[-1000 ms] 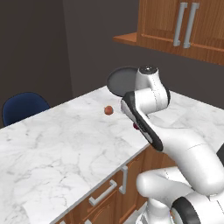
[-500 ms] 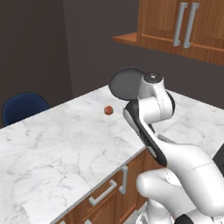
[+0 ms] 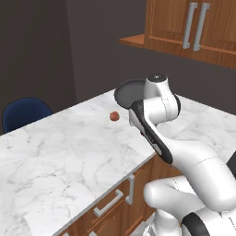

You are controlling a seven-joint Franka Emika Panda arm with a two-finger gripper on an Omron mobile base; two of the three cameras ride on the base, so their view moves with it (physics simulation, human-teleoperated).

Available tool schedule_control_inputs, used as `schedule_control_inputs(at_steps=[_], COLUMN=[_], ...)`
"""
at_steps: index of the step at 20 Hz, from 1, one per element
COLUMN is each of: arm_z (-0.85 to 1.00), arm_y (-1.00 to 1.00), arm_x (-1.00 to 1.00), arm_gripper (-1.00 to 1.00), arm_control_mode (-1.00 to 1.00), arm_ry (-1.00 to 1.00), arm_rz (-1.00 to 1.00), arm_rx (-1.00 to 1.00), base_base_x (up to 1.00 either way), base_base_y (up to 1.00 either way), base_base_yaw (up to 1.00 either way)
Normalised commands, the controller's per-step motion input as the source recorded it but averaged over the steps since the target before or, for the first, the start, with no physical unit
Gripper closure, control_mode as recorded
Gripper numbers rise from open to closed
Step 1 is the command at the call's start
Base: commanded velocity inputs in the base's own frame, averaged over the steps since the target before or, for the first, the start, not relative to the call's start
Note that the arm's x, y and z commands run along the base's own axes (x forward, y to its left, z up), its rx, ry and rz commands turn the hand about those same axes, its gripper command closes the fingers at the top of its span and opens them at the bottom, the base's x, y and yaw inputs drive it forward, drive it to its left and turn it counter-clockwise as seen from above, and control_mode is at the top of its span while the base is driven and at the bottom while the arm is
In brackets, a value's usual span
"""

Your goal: Place the pan on the rear left burner on the stove. Then place the tomato and the onion in the pan and turn on the rear left burner.

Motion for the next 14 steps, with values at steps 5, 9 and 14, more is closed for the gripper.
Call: schedule_control_inputs(at_steps=[5, 9, 14], arm_z=[0.0, 0.0, 0.0], arm_y=[-0.02, 0.0, 0.0], arm_x=[0.01, 0.0, 0.0], arm_gripper=[1.0, 1.0, 1.0], arm_control_mode=[1.0, 1.0, 1.0], arm_ry=[0.04, 0.0, 0.0], arm_rz=[0.0, 0.0, 0.0], arm_rx=[0.0, 0.0, 0.0], base_base_x=[0.0, -0.11, -0.37], base_base_y=[-0.09, -0.27, -0.28], base_base_yaw=[0.0, 0.0, 0.0])
